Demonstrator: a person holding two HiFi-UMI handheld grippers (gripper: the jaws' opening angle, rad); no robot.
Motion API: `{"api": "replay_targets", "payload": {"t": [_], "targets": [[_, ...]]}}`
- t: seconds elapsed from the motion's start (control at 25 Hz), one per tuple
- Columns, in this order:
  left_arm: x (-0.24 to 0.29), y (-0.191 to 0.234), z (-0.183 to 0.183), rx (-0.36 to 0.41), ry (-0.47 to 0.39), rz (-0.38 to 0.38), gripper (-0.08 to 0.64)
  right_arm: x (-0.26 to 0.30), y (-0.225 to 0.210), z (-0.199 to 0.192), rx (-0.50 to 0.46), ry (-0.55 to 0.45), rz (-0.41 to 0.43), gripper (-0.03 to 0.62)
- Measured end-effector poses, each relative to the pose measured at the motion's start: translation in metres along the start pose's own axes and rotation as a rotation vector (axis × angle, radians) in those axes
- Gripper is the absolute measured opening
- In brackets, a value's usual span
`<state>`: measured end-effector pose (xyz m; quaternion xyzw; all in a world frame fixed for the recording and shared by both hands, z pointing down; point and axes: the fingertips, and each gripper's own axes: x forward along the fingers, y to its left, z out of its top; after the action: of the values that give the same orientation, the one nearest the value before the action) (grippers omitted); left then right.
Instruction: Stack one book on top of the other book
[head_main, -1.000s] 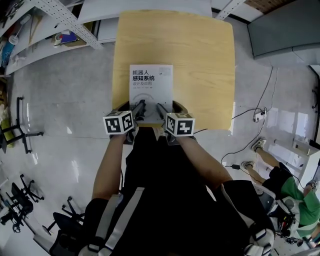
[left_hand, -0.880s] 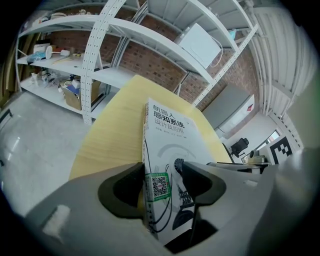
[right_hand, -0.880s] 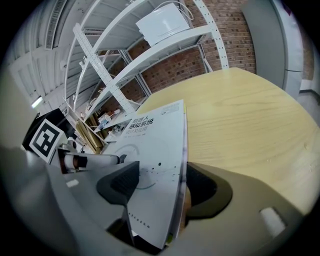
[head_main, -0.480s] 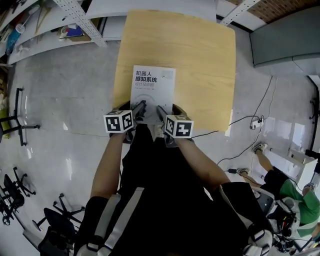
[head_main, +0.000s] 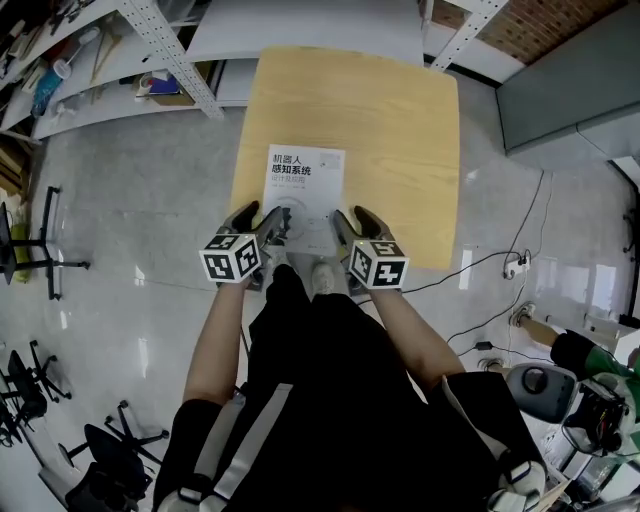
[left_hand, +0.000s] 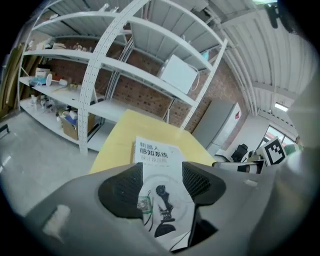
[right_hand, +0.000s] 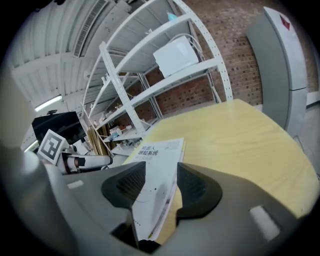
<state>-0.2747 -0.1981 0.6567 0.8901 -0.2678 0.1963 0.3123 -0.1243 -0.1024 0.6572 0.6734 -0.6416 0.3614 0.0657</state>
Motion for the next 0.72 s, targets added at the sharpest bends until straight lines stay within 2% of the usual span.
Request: {"api": "replay_targets", "payload": {"t": [0.24,0.32,0.36,0.44,0.48,0.56,0.72], "targets": [[-0.039,-0.032,0.045,0.073,-0.201,-0.037,0.244,-0.046,0.004,0.038,-0.082,-0.145,-0.012,0.088],[-0.06,-0.035,0.056,0.109,-0.261,-0.031,0.203,-0.066,0.008,0.048,-0.123,-0.21,-0.024,0.021],[-0.072,-0.036,0.061,0.121,-0.297,-0.031,0.16,-0.076,0.011,0.052,-0.146,-0.238,-0.025,0.006],[-0.1,-0.039,0.069,0.128,-0.376,-0.042,0.044,-0.097,0.017,0.056,-0.173,-0.28,-0.018,0.005],[-0.113,-0.042,0.071,0.13,-0.408,-0.052,0.013,-0.107,0.019,0.056,-0.17,-0.297,-0.015,0.005],[-0.136,-0.049,0.073,0.147,-0.452,-0.075,0.002,-0.127,0.023,0.056,-0.143,-0.334,-0.014,0.005],[-0.171,-0.053,0.075,0.187,-0.485,-0.11,0.002,-0.156,0.039,0.049,-0.101,-0.387,-0.031,0.005]]}}
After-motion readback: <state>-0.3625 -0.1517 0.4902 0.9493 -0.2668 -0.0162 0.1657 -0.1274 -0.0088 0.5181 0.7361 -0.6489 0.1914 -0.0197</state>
